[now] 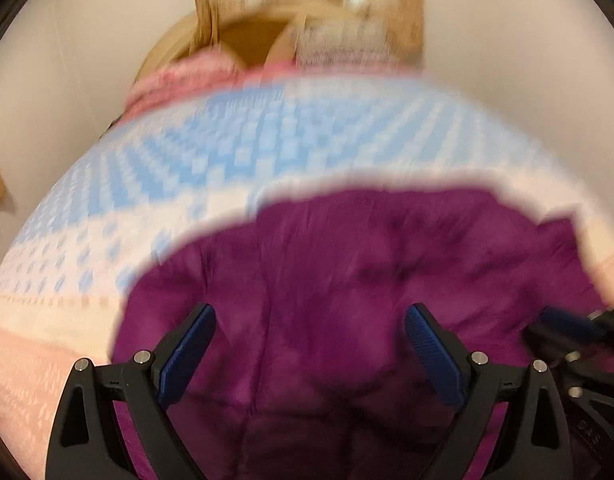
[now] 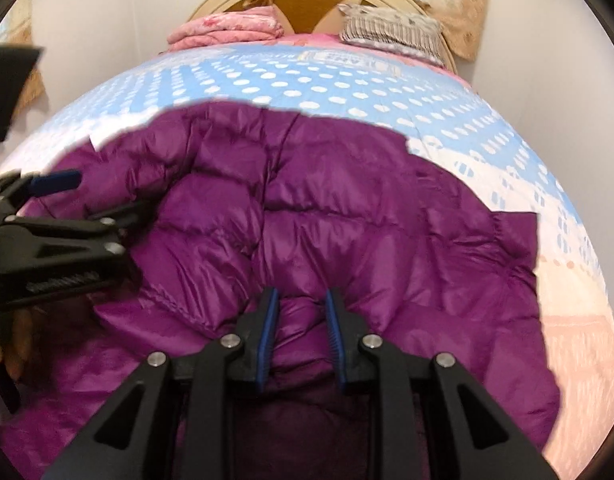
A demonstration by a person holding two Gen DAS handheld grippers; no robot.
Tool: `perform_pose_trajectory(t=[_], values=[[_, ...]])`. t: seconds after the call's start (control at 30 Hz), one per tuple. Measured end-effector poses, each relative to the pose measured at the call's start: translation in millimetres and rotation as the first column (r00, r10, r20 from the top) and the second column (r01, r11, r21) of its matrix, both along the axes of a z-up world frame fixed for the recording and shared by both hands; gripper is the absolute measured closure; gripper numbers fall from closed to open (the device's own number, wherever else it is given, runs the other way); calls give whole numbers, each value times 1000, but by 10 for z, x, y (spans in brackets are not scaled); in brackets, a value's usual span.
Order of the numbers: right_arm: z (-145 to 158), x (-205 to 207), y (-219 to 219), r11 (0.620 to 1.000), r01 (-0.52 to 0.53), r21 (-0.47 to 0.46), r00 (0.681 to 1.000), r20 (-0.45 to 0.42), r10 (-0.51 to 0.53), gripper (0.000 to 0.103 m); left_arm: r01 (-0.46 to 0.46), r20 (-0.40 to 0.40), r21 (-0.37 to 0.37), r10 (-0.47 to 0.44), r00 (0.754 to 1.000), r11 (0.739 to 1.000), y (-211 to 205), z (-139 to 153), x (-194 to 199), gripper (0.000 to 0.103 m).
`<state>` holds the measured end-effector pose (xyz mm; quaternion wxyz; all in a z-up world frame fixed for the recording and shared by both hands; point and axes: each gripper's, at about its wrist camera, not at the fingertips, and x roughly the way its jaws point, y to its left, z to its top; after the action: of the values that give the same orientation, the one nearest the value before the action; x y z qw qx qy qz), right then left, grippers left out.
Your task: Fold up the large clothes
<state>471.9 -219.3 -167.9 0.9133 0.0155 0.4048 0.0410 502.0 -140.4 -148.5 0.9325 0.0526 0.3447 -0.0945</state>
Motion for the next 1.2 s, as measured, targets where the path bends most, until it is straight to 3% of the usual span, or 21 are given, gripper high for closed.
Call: perform_pose_trajectory(t=[0.03,0.13,0.2,0.3,0.43,0.5,0.73,0.8,0.83,0.9,0.97,1.03,1.13,1.2], values=[[130,7,-53,1000,25,16,999,23,-25,70,-24,46,-22,25,999,999,19,151,12,7],[333,212,-187,990,118,71,993,17,-120,66,-103,47,-25,104,994,994,-51,217,249,7],[286,487,-219,975,215,46,977,-10,-215,53,-168,9,-3,168,986,986,-126,75,423,7],[25,735,-187,967,253,24,967,-23,-252,50,-220,-25,78,222,975,972,-263,-256,607,7],[-312,815,-166,969,247,7,968,-49,-247,51,-215,-114,120,229,967,969,-265,-638,718,7],[-365,775,-133,971,238,-16,971,-5,-238,51,-214,-124,94,224,967,972,-226,-635,721,7],[-385,824,-138,972,233,-25,972,-14,-234,50,-203,-155,76,213,965,976,-215,-654,740,6],[-351,817,-128,974,222,-35,975,-23,-223,50,-205,-161,89,217,963,975,-208,-585,708,6],[-307,793,-147,974,226,-32,974,-27,-227,54,-221,-169,85,232,958,972,-172,-492,669,7],[-100,591,-210,968,250,16,968,16,-250,56,-212,-133,7,211,968,977,-62,-234,448,7],[156,289,-162,978,210,19,973,95,-211,56,-155,-56,-57,152,987,986,-1,-25,171,7],[191,123,-102,983,184,1,977,110,-183,56,-143,-72,-32,141,987,989,-26,-82,99,6],[-59,63,-46,988,157,-4,987,32,-156,56,-151,-139,69,159,978,986,-132,-414,179,6],[-242,76,-71,986,165,-2,986,7,-165,56,-146,-139,87,157,978,986,-177,-547,179,6]])
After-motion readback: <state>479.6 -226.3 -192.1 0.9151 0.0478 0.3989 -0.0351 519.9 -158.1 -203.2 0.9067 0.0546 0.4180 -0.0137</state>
